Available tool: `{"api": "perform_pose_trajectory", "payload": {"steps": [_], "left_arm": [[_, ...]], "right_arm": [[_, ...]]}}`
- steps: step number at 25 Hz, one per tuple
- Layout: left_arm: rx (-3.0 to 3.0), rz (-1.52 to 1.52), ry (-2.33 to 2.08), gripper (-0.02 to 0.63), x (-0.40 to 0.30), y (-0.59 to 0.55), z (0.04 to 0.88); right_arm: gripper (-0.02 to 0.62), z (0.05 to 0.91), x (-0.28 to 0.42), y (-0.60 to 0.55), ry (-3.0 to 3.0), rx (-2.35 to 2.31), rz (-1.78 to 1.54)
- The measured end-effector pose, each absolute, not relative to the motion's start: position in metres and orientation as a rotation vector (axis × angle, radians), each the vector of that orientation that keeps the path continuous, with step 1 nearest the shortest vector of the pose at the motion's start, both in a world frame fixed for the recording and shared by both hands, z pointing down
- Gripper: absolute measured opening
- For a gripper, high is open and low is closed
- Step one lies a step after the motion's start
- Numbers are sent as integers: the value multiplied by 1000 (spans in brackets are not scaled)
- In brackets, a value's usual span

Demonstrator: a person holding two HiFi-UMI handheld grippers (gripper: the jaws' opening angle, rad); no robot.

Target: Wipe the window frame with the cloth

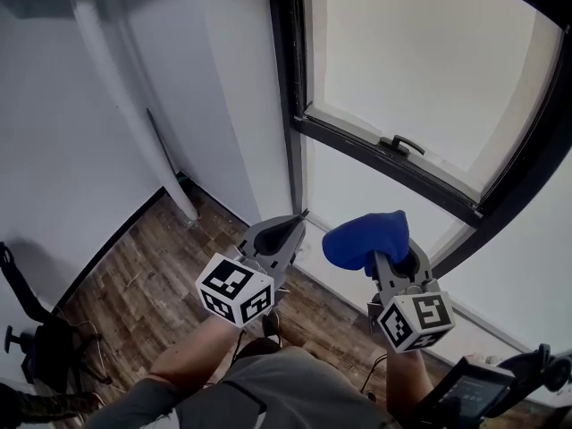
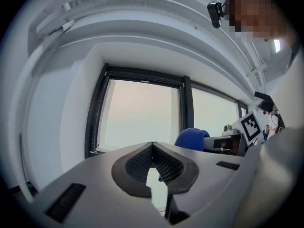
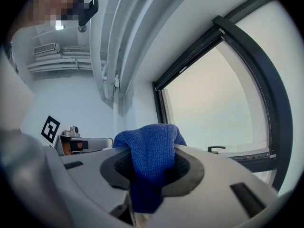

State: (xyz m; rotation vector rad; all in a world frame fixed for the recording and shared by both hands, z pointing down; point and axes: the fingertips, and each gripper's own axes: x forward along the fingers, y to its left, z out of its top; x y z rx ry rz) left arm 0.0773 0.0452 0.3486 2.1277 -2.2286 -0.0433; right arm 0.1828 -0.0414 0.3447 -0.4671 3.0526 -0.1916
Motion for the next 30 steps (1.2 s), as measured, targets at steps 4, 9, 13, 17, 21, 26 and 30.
{"api": "perform_pose_trajectory", "payload": {"steps": [4, 9, 13, 17, 21, 26, 30], "left_arm": [[2122, -63, -2229, 9, 48, 28, 352], [2142, -82, -2234, 9, -2, 0, 351], [2141, -90, -2246, 9, -54, -23, 348], [2151, -96, -2230, 9, -103, -46, 347], [2150, -101, -2207, 9, -149, -65, 350], [2171, -108, -2164, 9, -193, -84, 356], [2188, -102, -2126, 9, -219, -96, 362]], "right_arm": [[126, 349, 160, -54, 3070, -473, -173], [126, 343, 120, -85, 3048, -549, -137], [126, 341, 76, -107, 3041, -588, -124], [126, 339, 30, -128, 3029, -630, -136], [126, 339, -14, -145, 3037, -649, -140], [126, 346, -63, -161, 3050, -690, -146], [126, 347, -91, -169, 3055, -723, -159]]}}
